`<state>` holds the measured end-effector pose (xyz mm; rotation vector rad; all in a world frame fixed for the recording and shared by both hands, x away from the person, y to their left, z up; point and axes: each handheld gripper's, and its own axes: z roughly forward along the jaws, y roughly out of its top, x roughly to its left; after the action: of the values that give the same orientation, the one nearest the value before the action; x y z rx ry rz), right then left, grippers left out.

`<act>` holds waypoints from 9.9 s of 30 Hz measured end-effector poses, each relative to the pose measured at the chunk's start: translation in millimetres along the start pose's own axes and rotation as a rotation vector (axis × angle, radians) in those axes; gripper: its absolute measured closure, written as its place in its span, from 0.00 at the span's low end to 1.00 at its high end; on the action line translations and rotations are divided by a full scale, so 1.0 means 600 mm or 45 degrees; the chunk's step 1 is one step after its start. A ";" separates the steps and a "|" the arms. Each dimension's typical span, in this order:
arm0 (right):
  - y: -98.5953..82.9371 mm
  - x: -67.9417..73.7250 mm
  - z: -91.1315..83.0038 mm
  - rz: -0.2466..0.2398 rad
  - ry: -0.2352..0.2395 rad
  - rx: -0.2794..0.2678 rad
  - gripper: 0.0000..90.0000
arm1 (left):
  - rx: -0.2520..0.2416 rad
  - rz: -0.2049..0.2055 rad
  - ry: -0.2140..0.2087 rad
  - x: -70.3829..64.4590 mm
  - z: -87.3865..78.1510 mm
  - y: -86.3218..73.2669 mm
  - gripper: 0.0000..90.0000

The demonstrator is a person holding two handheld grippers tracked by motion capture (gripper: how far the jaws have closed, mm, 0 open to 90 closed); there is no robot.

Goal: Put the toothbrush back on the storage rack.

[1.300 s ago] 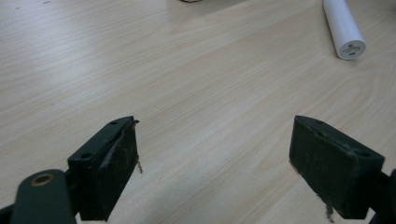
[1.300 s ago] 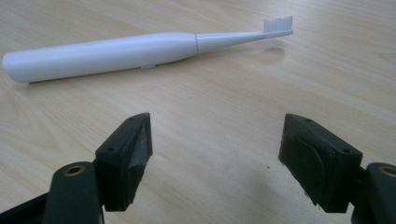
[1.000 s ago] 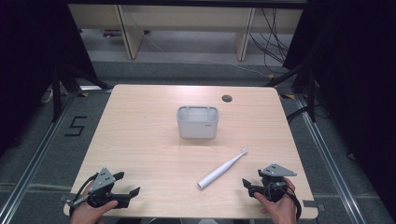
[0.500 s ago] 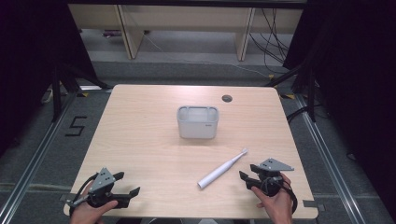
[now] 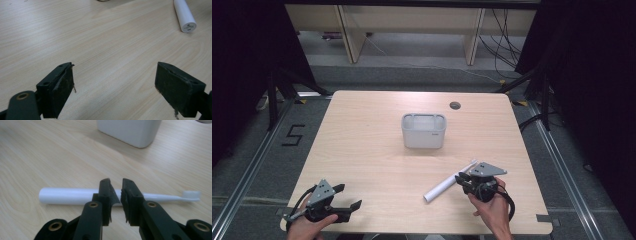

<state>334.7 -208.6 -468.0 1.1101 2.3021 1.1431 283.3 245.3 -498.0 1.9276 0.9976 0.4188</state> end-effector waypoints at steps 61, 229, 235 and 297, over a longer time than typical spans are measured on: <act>0.018 0.080 0.098 -0.165 0.226 0.233 1.00 | 0.002 0.014 -0.011 0.000 0.000 0.002 0.16; 0.229 -0.091 0.033 0.008 0.001 -0.257 0.74 | -0.015 -0.003 -0.006 0.002 0.005 0.004 0.16; 0.256 -0.095 0.036 0.021 -0.026 -0.314 0.74 | -0.002 0.005 0.004 0.003 0.003 0.005 0.17; 0.270 -0.125 0.166 0.142 -0.072 -0.424 0.74 | -0.008 0.004 -0.016 0.003 0.005 0.004 0.16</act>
<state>521.4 -154.5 -405.3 1.1341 1.9351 1.4522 287.4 244.2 -498.1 1.9239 0.9842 0.4104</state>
